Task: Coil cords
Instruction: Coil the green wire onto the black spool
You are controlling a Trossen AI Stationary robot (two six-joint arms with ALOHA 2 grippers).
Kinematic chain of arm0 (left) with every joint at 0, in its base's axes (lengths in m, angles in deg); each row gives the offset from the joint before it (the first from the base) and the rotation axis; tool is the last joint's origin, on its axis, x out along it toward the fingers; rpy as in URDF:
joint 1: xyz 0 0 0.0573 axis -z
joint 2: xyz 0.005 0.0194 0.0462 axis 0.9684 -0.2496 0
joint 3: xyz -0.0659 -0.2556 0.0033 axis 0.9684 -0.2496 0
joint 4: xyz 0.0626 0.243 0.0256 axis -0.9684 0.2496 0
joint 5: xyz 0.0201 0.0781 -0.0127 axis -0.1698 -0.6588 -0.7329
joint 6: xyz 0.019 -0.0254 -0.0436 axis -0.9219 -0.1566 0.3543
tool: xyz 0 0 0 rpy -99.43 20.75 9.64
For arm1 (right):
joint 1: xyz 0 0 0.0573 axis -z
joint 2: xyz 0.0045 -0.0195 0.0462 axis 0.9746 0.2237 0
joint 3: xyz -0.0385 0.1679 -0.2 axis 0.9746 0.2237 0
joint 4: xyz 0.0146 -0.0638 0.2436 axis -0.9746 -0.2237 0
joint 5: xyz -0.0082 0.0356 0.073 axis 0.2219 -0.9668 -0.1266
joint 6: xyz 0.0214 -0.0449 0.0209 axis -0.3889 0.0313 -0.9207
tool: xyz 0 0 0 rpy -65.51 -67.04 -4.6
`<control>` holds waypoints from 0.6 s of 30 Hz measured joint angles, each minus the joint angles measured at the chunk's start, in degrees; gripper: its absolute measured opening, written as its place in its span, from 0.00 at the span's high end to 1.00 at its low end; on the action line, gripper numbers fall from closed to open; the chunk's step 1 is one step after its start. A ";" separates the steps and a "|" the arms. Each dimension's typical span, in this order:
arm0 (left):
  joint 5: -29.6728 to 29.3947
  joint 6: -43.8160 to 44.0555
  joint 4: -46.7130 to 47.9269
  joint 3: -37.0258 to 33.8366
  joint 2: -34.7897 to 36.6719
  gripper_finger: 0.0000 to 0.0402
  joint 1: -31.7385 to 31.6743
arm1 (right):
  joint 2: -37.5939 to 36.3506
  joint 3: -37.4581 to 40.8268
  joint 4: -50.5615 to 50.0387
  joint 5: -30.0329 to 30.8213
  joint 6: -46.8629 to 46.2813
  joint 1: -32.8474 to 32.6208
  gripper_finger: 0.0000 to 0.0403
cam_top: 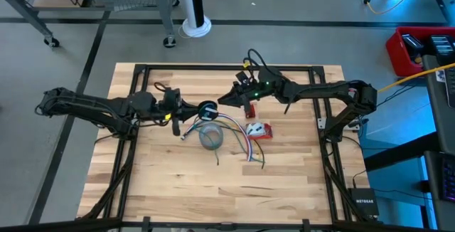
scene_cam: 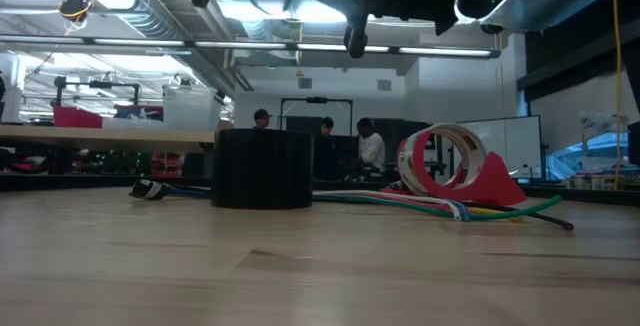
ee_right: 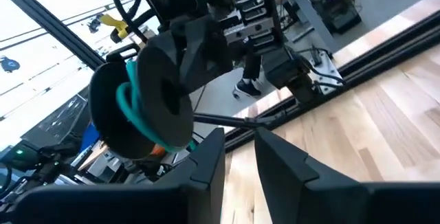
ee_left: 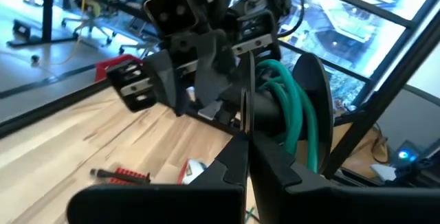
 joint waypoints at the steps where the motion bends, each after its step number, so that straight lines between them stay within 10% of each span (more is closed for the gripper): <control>1: 0.13 -0.33 -0.33 0.00 0.00 1.00 0.00 | 0.00 0.00 0.34 0.02 0.00 -0.40 0.79; 18: 0.29 -0.37 -1.57 0.02 0.00 1.00 0.16 | -0.02 0.00 7.12 1.11 6.05 -4.32 0.79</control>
